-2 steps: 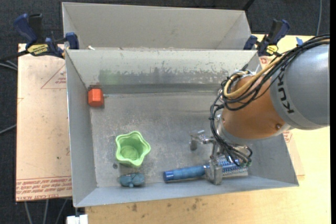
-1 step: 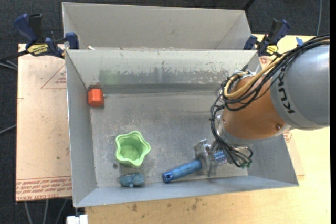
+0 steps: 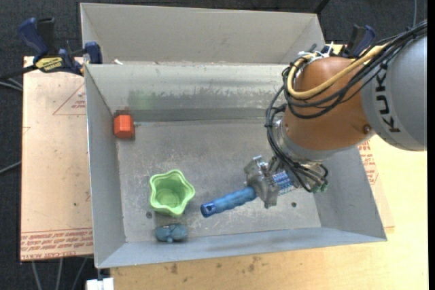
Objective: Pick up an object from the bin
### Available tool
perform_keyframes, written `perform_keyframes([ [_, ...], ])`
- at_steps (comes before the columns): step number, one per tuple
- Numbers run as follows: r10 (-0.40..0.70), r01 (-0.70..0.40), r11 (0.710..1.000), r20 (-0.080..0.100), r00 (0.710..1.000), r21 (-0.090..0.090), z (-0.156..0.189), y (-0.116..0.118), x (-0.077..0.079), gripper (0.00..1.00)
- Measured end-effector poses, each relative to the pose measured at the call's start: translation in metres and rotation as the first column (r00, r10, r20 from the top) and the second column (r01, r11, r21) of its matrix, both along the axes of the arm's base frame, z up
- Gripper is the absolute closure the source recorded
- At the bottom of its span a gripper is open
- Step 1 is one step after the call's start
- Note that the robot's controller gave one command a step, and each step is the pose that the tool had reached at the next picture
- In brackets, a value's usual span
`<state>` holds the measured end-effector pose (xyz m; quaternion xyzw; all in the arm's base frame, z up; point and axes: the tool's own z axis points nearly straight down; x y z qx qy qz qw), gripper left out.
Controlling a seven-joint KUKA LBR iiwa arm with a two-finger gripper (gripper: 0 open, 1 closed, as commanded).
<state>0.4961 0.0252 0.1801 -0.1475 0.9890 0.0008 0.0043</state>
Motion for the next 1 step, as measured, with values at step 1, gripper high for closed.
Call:
perform_keyframes([
  [1, 0.0, 0.0, 1.0, 0.003, 1.0, -0.001, 0.0751, 0.006, 0.0222, 1.0],
])
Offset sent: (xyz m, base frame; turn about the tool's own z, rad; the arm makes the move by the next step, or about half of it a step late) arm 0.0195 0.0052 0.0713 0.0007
